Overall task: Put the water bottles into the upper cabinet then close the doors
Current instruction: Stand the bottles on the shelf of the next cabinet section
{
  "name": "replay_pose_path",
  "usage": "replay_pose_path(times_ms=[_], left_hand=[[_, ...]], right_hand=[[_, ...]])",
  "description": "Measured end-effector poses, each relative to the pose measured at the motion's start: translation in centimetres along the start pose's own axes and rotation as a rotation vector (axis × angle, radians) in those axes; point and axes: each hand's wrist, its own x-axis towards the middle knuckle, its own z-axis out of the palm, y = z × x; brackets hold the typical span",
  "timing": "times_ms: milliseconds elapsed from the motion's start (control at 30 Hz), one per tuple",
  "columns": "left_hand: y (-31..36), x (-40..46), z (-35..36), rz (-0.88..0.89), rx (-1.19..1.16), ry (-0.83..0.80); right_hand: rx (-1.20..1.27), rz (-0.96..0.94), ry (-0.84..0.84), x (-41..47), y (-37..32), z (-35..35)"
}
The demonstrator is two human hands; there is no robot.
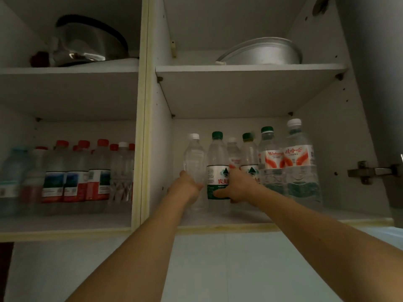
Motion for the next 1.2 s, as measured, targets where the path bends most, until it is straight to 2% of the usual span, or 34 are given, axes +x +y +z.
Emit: replay_pose_path(times_ms=[267, 367, 467, 567, 667, 767, 867, 933, 1067, 1200], left_hand=[[-0.6, 2.2, -1.2, -0.146, 0.154, -0.135], [-0.7, 3.0, -1.2, -0.176, 0.131, -0.125], [-1.0, 3.9, -0.9, -0.134, 0.169, -0.058], [-0.7, 4.9, -0.1, -0.064, 0.359, 0.046], [-0.6, 4.9, 0.3, 0.016, 0.545, 0.062], [-0.8, 4.9, 0.0, 0.206, 0.908, 0.190], [0.0, 5.2, -0.4, 0.288, 1.262, 0.291], [0.5, 5.7, -0.3, 0.323, 1.418, 0.308], [0.6, 6.7, -0.1, 0.306, 1.509, 0.310], [-0.9, 7.6, -0.1, 0.305, 1.483, 0.304]], right_hand=[[-0.100, 0.033, -0.155, 4.0, -0.5, 0.9], [-0.129, 0.051, -0.214, 5.4, -0.9, 1.1], [-0.132, 0.060, -0.247, 6.5, -1.3, 1.8], [-0.106, 0.072, -0.247, 7.2, -1.2, 2.5], [-0.078, 0.056, -0.240, 7.8, -0.7, 2.9], [-0.047, 0.036, -0.210, 8.1, -0.4, 3.4], [0.027, 0.065, -0.207, 8.4, -0.3, 4.0], [0.002, 0.053, -0.202, 8.7, -0.3, 4.3], [-0.018, 0.060, -0.233, 8.8, -0.7, 4.3], [-0.008, 0.106, -0.279, 9.5, -0.7, 4.7]])
